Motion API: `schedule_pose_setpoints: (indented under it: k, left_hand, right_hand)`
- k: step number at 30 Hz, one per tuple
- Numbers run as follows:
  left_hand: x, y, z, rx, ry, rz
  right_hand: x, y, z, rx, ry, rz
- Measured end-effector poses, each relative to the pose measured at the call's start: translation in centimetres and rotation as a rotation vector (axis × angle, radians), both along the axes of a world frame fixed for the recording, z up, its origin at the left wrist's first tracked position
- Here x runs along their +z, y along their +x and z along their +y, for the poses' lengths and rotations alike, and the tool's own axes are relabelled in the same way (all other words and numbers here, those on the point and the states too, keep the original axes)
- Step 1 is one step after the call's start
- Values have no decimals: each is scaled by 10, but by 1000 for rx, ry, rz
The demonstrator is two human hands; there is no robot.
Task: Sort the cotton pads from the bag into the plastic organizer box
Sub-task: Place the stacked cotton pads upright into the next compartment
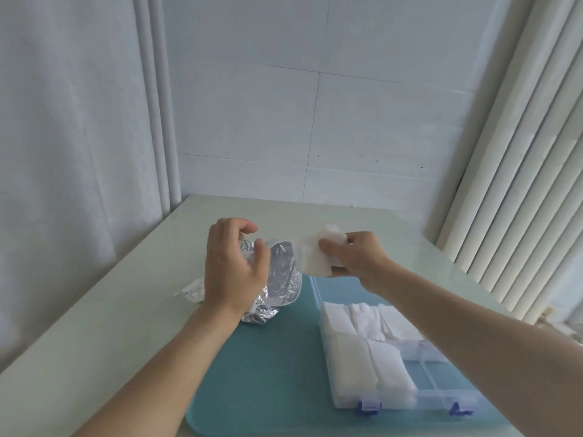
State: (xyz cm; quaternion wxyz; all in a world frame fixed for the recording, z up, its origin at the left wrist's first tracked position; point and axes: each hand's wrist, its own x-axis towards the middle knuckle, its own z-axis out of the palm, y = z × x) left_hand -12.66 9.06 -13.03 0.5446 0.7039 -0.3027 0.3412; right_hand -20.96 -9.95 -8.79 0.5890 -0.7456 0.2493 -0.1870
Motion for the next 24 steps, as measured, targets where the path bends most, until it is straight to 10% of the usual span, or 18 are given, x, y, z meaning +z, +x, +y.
schedule_pose_setpoints:
  k: [10, 24]
  left_hand:
    - [42, -34, -64, -470, 278, 873]
    - [49, -14, -117, -706, 123, 949]
  right_hand:
    - [9, -41, -26, 71, 207, -133]
    - [11, -48, -78, -27, 167, -201]
